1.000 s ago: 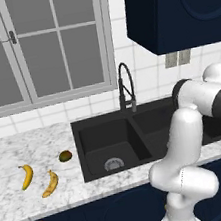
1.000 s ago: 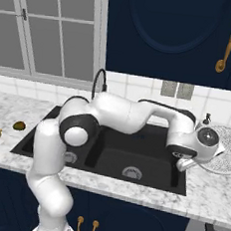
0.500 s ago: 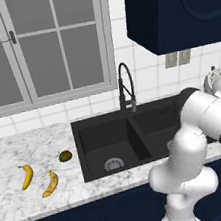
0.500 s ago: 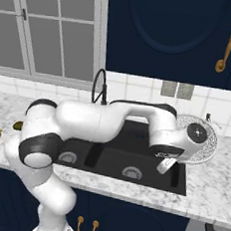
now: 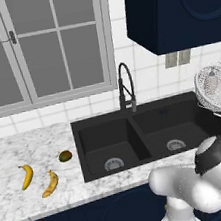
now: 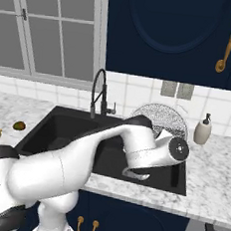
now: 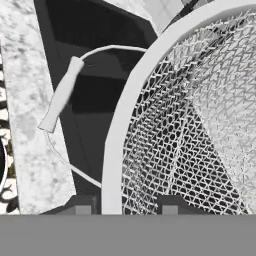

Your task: Put the colander in the sink, put the banana, mango, banana in the colander, and turn on the sink faucet and pour water over the colander.

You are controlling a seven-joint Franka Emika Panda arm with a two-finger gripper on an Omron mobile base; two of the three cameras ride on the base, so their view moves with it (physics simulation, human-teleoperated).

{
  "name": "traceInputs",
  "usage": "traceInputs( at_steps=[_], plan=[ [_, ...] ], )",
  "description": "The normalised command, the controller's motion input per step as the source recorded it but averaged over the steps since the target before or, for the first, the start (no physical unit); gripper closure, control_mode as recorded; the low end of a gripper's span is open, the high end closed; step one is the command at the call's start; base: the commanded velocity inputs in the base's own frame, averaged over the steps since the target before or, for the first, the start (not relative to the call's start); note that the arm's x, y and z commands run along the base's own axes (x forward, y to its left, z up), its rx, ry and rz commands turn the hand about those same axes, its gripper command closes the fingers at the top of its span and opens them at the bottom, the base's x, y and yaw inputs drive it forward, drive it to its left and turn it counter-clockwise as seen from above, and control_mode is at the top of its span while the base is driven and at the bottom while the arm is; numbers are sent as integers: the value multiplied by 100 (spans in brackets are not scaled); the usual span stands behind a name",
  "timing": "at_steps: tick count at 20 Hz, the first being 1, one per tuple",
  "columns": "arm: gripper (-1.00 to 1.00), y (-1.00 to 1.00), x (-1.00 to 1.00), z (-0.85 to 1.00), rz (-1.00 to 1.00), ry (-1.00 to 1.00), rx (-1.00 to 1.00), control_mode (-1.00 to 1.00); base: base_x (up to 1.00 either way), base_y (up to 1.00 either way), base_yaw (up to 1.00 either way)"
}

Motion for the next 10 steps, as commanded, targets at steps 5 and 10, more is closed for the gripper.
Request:
traceInputs(
  at_steps=[5, 10],
  plan=[
    [100, 100, 0, 23, 31, 0, -5, -100, 0, 0, 0],
    [100, 100, 0, 5, 22, 0, -1, -100, 0, 0, 0]
  ],
)
